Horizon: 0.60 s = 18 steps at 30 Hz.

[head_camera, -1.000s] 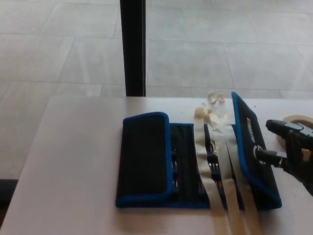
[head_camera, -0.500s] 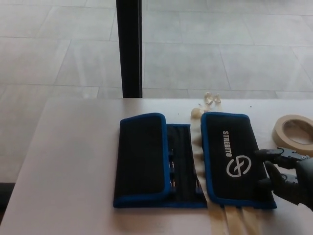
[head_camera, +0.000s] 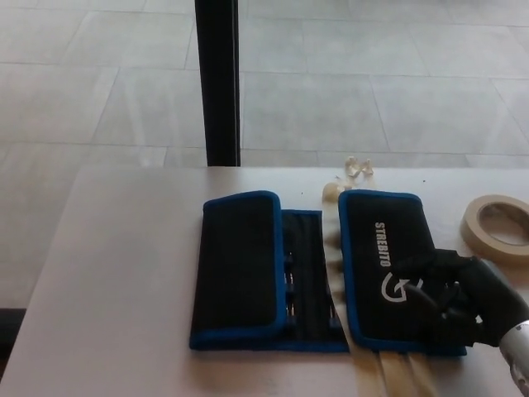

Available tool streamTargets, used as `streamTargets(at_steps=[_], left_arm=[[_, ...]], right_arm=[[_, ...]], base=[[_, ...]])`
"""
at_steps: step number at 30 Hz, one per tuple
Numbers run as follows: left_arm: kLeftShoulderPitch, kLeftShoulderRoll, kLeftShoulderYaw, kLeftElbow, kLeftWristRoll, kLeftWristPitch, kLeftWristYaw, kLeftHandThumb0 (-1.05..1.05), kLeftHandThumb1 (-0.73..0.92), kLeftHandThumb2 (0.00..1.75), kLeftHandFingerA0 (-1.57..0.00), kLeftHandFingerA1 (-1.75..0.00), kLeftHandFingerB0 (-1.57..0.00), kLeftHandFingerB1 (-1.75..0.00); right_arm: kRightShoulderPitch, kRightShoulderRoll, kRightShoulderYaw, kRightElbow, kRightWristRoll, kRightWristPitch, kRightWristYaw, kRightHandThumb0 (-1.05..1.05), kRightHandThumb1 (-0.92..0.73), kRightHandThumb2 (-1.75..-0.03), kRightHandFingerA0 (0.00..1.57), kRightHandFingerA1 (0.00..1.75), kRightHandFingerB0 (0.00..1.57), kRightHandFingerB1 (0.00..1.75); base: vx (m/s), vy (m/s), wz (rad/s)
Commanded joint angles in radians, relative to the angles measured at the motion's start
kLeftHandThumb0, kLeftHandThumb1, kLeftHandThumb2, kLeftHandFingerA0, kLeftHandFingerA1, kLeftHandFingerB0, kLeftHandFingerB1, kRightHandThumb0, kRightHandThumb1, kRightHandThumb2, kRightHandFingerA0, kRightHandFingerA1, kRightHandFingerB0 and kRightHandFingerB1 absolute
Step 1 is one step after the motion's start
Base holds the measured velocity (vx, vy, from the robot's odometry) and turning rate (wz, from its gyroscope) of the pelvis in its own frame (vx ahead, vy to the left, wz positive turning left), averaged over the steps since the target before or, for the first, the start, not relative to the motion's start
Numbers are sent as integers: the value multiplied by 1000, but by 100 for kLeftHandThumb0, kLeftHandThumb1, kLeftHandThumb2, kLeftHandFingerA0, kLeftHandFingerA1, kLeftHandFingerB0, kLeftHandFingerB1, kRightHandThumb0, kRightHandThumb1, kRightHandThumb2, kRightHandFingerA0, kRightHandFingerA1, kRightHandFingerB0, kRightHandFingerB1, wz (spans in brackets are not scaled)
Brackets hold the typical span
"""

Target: The robot uses its right hand to lift an edge of the toolkit kept in middle of the desk and make one fold in it

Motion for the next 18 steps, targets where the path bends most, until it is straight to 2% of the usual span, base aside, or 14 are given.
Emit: streamTargets(at_steps=[1,4,5,6,11,12,13,14,16,17,18], left_arm=[[6,21,-1,1,-2,-9,7,-62,54,57,-65,-74,-58,-50],[3,22,-4,4,1,1,15,-62,53,56,-68,-78,-59,-50],[2,22,-1,6,-2,4,15,-62,40,84,-66,-78,-54,-60],[3,21,2,9,-5,3,13,-61,53,57,-67,-73,-57,-49],[11,20,-1,6,-1,-6,13,-61,54,57,-66,-76,-58,-50],[12,21,1,5,-4,-3,12,-62,40,84,-66,-78,-55,-61],[11,21,2,6,-5,-1,12,-61,54,56,-67,-78,-60,-50],[12,23,-4,9,2,-2,14,-64,41,84,-67,-77,-53,-60],[12,24,-9,11,7,-3,19,-62,40,84,-67,-77,-55,-60],[13,23,-7,8,4,-6,14,-63,53,56,-68,-78,-60,-50],[13,23,-6,7,3,-7,11,-63,53,56,-68,-78,-60,-50]], right_arm=[[54,-20,-87,-158,111,245,122,-53,-72,-62,68,51,58,44],[51,-47,-154,-264,178,314,168,-51,-74,-63,67,50,52,42],[40,-69,-217,-330,232,355,186,-54,-73,-62,68,53,55,42],[33,-80,-261,-375,265,391,192,-54,-73,-62,70,52,58,42],[-13,-166,-479,-494,414,537,235,-55,-72,-62,77,48,59,42],[-28,-181,-536,-498,449,559,236,-52,-70,-62,78,48,57,43],[-43,-197,-596,-488,491,563,241,-52,-72,-62,75,48,54,43],[-50,-227,-634,-469,502,541,258,-49,-76,-63,69,48,53,43],[-75,-278,-745,-412,545,540,271,-48,-77,-63,64,50,49,42],[-92,-316,-846,-348,576,531,262,-53,-60,-91,63,63,43,55],[-97,-326,-878,-328,586,529,259,-53,-60,-91,63,63,43,55]], base=[[0,0,0],[0,0,0],[0,0,0],[0,0,0],[0,0,1],[0,0,0],[0,0,0],[0,0,0],[0,0,0],[0,0,0],[0,0,0]])
